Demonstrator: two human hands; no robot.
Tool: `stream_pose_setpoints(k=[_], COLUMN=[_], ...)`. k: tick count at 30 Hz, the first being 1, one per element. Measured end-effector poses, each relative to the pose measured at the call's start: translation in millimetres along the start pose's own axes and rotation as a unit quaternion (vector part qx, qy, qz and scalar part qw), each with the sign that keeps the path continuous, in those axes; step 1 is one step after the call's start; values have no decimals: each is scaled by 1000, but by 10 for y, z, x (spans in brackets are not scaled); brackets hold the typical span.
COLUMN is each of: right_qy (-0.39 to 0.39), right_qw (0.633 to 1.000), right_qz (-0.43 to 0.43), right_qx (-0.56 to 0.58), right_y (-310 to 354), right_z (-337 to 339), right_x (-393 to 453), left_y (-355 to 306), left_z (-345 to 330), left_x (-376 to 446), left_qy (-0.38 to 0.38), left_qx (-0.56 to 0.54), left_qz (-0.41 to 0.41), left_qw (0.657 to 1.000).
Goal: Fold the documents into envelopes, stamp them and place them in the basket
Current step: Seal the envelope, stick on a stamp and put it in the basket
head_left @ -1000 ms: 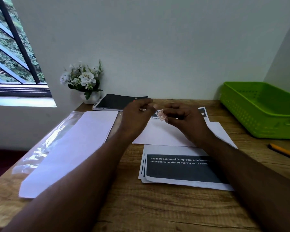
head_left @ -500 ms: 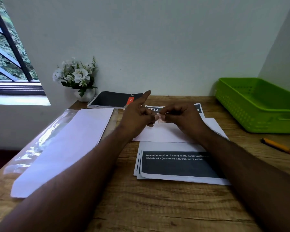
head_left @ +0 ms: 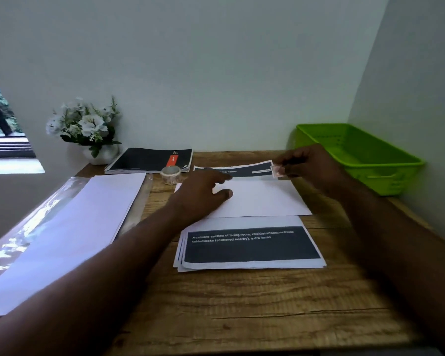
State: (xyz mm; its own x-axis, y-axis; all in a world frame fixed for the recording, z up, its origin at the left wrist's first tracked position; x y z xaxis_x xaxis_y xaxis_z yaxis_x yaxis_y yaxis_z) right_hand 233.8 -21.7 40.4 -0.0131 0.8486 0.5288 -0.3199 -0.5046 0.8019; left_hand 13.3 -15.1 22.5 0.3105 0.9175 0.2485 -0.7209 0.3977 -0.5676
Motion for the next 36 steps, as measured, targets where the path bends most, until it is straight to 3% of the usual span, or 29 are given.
stream_pose_setpoints(k=[4, 8, 14, 23, 36], right_qy=[-21, -57, -89, -55, -62], right_qw=[999, 997, 995, 993, 985], right_qz=[-5, 3, -13, -14, 14], right_qx=[-38, -41, -53, -108, -162], right_y=[-136, -174, -310, -434, -495], right_z=[233, 250, 268, 258, 236], right_x=[-122, -135, -168, -133, -121], left_y=[-499, -824, -663, -662, -630], left_z=[-266, -565, -923, -972, -1147], left_x=[82, 286, 391, 382, 422], left_qy=[54, 57, 43, 19, 50], left_qx=[44, 69, 88, 69, 196], left_qz=[-56, -75, -73, -125, -118], left_qw=[996, 993, 992, 990, 972])
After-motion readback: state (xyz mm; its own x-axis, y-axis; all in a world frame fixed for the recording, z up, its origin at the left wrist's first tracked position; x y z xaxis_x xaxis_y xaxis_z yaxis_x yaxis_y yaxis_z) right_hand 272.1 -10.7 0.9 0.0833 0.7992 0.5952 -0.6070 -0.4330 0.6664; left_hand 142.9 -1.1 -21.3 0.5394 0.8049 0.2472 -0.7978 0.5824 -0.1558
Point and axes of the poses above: each hand's wrist, its own x-axis towards the middle knuckle, its own z-axis out of the back of the hand, y = z × x, the point moved 10 cm from there along x, towards the middle knuckle, and after that the axes turned 14 degrees about z, right-handed, at the moved point
